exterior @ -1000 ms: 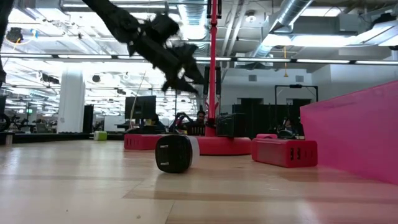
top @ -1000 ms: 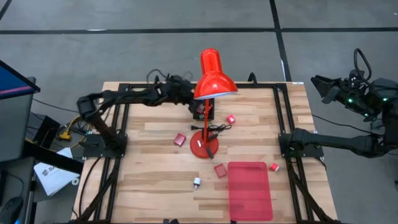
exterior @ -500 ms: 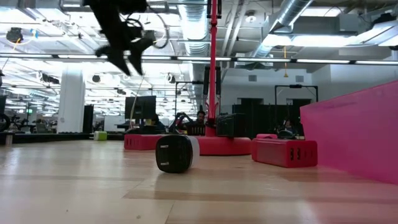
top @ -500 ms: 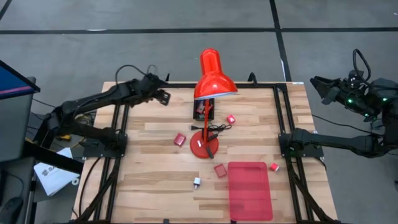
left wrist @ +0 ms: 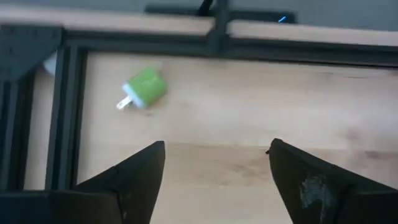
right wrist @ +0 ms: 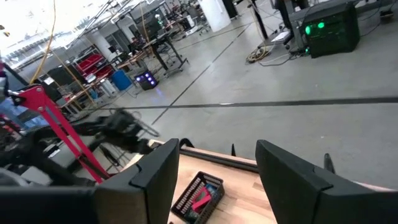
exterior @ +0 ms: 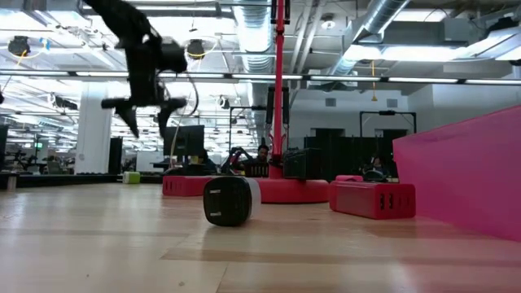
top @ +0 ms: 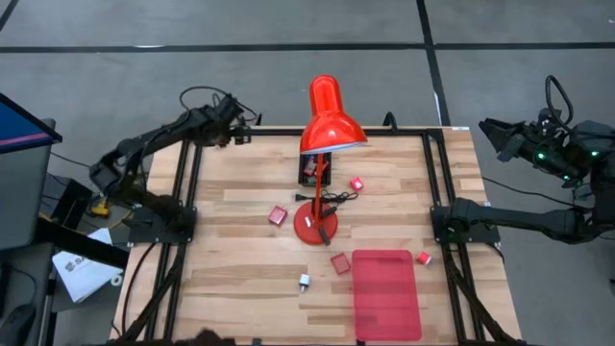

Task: Pick & Place Office items
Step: Put the black digital timer into the black bin

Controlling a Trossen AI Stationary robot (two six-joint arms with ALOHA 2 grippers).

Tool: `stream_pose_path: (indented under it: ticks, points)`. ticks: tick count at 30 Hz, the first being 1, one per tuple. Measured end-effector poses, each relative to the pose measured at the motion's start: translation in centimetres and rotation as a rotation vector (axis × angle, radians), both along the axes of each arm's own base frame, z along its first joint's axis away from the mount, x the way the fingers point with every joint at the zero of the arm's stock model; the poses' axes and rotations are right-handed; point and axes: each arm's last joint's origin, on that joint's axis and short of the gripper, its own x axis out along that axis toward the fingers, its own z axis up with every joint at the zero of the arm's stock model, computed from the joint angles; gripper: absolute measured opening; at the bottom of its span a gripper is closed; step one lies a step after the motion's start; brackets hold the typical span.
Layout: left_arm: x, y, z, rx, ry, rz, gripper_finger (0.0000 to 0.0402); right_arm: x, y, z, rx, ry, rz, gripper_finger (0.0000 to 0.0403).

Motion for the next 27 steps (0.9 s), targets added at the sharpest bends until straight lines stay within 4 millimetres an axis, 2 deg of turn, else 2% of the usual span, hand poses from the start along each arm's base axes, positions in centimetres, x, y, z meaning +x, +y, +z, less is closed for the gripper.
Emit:
stream_pose_path:
  ticks: [5, 9, 12, 17, 24, 27]
  points:
    - [-1.6, 2.3, -1.7, -0.079, -0.006, 0.066, 0.0286, 0.2, 0.0, 0.0, 0.011, -0.003, 0.011, 0.0207]
    - [-2.0, 3.0, -1.5, -0.042, 0.067, -0.11, 0.0286, 0.5, -0.2, 0.1, 0.016, 0.006, 0.011, 0.0207]
    - [-1.7, 3.4, -0.6, -0.008, 0.137, -0.246, 0.0285, 0.9, -0.3, 0.1, 0.018, 0.018, 0.012, 0.0207]
    - [-1.6, 4.3, 0.8, 0.021, 0.15, -0.278, 0.0286, 1.5, -0.5, 0.1, 0.026, 0.041, 0.011, 0.0207]
    - [-1.9, 5.1, 0.0, -0.099, 0.28, -0.432, 0.0285, 1.8, -0.6, 0.1, 0.03, 0.056, 0.016, 0.0207]
    - [-1.3, 4.7, -0.1, -0.128, 0.237, -0.55, 0.0285, 1.8, -0.6, 0.1, 0.038, 0.05, 0.028, 0.0207]
